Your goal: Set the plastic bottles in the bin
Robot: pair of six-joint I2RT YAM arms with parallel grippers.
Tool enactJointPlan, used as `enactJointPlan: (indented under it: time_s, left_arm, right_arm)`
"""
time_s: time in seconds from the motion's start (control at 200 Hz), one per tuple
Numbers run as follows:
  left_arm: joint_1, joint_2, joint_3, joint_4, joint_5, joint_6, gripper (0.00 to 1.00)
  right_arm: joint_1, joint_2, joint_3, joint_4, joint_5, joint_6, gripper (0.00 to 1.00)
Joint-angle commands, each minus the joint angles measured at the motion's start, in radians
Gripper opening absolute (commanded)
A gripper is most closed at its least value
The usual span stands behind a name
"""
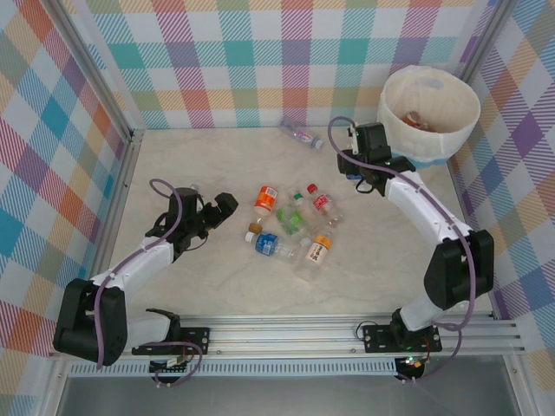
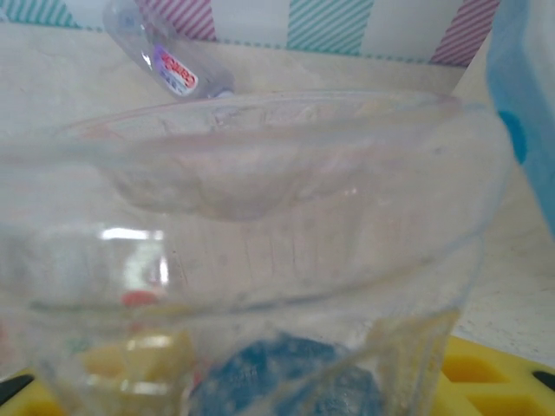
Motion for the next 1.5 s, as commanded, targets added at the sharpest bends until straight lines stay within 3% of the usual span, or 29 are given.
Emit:
enactJointPlan:
  time_s: [0.0, 0.285, 0.54, 0.915, 1.495]
  left_arm:
    - [0.012, 0.011, 0.011, -0.005, -0.001, -0.005, 1.0]
    - [0.013, 0.04, 0.014, 0.005, 0.029, -0.018, 1.0]
    - [0.013, -0.001, 0.007, 0.003, -0.003, -0.017, 1.0]
    - [0.013, -0.003, 0.0, -0.003, 0.0, -0.018, 1.0]
    - [0.018, -0.001, 0.008, -0.023, 0.004, -0.013, 1.0]
  right_arm:
    - [0.003, -0.089, -0.025, 0.091, -0.038, -0.041, 0.52]
    - [0.0, -0.218, -0.04, 0.245, -0.044, -0.199, 0.51]
    - [-0.05, -0.221, 0.031, 0.327, -0.035, -0.267, 0.52]
    - [-0.267, -0.061, 0.212, 0.326, 0.005, -0.087, 0.53]
    - [-0.407, 0.228, 0.509, 0.204, 0.239, -0.123, 0.61]
